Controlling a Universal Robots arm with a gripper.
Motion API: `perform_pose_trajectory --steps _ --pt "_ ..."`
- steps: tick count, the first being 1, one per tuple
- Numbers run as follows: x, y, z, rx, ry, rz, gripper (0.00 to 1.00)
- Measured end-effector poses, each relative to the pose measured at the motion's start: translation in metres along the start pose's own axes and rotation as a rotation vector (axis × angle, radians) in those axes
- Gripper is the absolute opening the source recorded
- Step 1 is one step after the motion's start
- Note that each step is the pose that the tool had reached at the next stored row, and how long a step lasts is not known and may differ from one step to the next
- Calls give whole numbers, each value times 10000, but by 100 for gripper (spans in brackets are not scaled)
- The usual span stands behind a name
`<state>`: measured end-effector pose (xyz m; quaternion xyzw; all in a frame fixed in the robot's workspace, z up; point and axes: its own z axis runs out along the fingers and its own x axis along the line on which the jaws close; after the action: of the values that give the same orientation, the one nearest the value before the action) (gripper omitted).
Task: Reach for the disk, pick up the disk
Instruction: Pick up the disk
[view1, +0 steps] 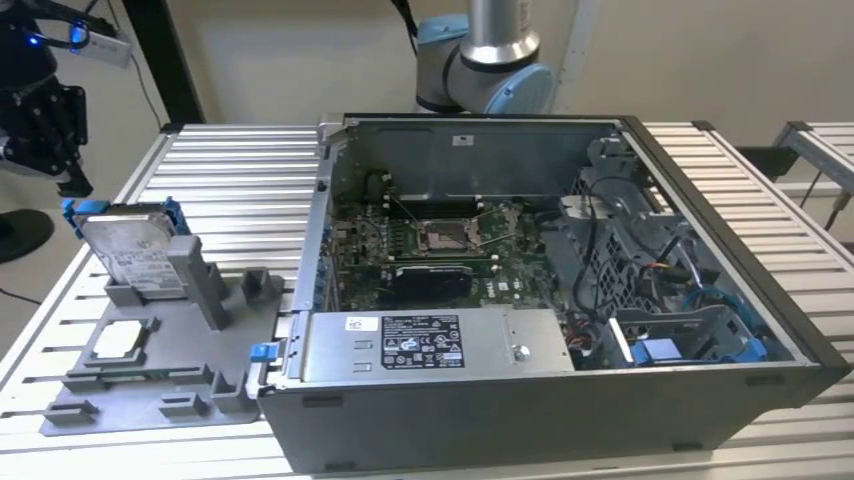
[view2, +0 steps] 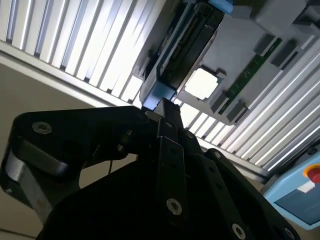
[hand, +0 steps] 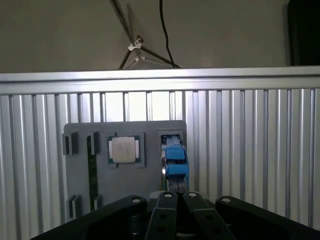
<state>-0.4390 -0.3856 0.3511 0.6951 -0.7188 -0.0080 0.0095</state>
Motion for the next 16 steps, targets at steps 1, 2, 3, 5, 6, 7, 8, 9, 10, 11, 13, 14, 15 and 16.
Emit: perform_pose_trajectory --steps 1,2,3,5,6,7,8,9,10,11,13,14,15,16 --pt "5 -1 0 0 1 -17 0" --pt "6 -1 -1 0 1 -21 0" --pt "7 -1 0 0 1 -27 0" --pt "7 -1 1 2 0 -41 0" --pt "8 -1 0 2 1 -48 0" --pt "8 -1 0 2 1 -55 0" --pt "8 -1 0 1 1 -62 0" --pt "8 -1 0 2 1 -68 0" --pt "8 -1 0 1 2 -75 0" --pt "8 -1 1 2 1 -82 0" --pt "8 -1 0 1 2 -94 0" --pt "8 -1 0 1 2 -101 0" --pt "8 -1 0 1 2 -108 0" --pt "8 -1 0 2 3 -114 0"
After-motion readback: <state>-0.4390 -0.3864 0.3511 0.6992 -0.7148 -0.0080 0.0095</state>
